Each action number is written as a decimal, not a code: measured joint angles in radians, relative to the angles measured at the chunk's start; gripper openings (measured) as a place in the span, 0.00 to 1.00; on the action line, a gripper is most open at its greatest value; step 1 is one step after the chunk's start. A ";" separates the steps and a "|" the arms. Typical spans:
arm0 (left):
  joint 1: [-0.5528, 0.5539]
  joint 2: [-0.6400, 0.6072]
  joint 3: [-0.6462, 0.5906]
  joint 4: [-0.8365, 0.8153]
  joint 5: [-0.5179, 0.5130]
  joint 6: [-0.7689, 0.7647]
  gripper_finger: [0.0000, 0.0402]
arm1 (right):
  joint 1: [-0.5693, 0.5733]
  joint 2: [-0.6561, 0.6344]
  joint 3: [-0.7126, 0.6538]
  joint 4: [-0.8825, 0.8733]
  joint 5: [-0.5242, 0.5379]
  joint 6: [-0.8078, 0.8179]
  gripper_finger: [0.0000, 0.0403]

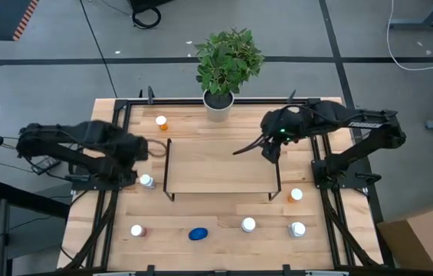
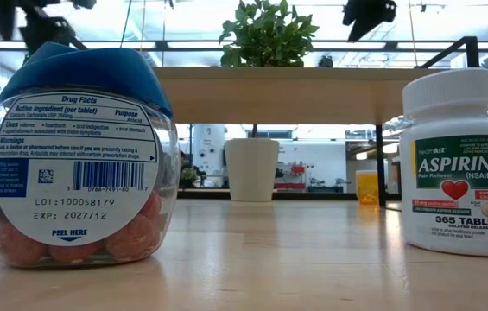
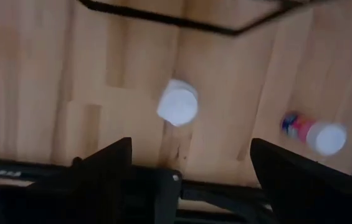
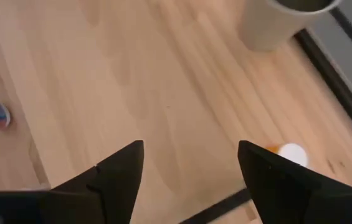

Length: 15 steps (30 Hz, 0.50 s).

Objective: Pick and place medicine bottles onto shelf by color
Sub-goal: Put the top left white and blue pill bottle on the shelf

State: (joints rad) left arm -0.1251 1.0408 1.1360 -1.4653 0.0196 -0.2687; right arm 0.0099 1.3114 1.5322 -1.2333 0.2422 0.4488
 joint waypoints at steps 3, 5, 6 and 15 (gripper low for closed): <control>-0.057 -0.003 -0.077 0.064 -0.005 0.000 0.83 | 0.000 -0.052 0.000 0.008 0.034 0.037 0.67; -0.089 -0.001 -0.127 0.121 -0.009 0.001 0.83 | 0.000 -0.083 0.001 0.009 0.056 0.073 0.67; -0.102 -0.001 -0.151 0.150 -0.010 0.002 0.83 | 0.000 -0.102 0.001 0.009 0.066 0.088 0.67; -0.168 0.000 -0.325 0.240 -0.084 0.023 0.84 | 0.000 -0.204 0.001 0.007 0.110 0.189 0.67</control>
State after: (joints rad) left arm -0.2927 1.0405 0.8112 -1.2251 -0.0648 -0.2462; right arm 0.0097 1.1074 1.5330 -1.2259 0.3522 0.6383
